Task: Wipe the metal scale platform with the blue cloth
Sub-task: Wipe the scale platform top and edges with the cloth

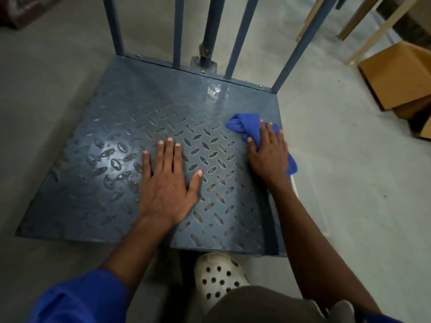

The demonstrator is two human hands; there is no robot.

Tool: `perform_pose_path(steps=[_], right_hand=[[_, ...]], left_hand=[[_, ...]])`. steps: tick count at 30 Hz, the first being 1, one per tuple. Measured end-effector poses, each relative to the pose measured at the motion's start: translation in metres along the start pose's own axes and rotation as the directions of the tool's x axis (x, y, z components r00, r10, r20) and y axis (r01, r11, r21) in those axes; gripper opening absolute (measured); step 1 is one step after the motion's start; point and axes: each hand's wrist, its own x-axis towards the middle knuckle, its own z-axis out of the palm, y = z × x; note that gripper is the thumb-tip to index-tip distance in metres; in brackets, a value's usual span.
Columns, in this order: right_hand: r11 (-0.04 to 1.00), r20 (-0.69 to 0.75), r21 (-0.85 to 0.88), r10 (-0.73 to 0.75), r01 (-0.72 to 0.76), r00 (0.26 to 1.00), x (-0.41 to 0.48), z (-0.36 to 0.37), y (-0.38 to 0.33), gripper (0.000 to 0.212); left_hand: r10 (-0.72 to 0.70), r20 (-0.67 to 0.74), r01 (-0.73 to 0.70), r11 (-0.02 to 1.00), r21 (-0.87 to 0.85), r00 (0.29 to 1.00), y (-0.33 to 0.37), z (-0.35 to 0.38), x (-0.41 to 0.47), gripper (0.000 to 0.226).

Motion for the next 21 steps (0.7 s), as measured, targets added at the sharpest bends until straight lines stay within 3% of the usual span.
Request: perform_pose_path(steps=[3, 7, 10, 12, 15, 17, 21], right_hand=[[0.976, 0.026, 0.066, -0.209, 0.207, 0.978, -0.012, 0.016, -0.069, 0.060], [0.846, 0.106, 0.396, -0.427, 0.356, 0.898, -0.019, 0.004, -0.126, 0.065], [0.799, -0.059, 0.496, -0.359, 0.340, 0.931, -0.020, -0.023, -0.089, 0.062], [0.867, -0.156, 0.433, -0.196, 0.246, 0.968, -0.017, -0.031, -0.039, 0.055], [0.981, -0.068, 0.193, 0.015, -0.002, 0.998, -0.016, -0.018, 0.005, 0.059], [0.996, -0.024, 0.092, -0.013, 0.015, 1.000, -0.018, 0.003, -0.014, 0.062], [0.960, 0.071, 0.207, -0.209, 0.190, 0.975, -0.018, 0.021, -0.111, 0.068]], left_hand=[[-0.005, -0.011, 0.005, 1.000, -0.001, 1.000, 0.001, 0.001, -0.003, 0.090], [-0.018, -0.004, 0.018, 1.000, -0.009, 1.000, -0.003, -0.002, -0.008, 0.092], [-0.010, 0.032, 0.010, 1.000, 0.001, 0.999, -0.010, -0.006, -0.008, 0.095], [-0.019, 0.016, 0.019, 1.000, -0.014, 1.000, -0.012, -0.006, -0.009, 0.096], [-0.040, 0.006, 0.041, 0.999, -0.028, 0.999, -0.010, -0.005, -0.013, 0.095], [-0.052, 0.003, 0.052, 0.999, -0.015, 0.999, -0.012, -0.004, -0.016, 0.094], [-0.067, 0.020, 0.067, 0.998, 0.005, 0.998, -0.018, -0.006, -0.023, 0.093]])
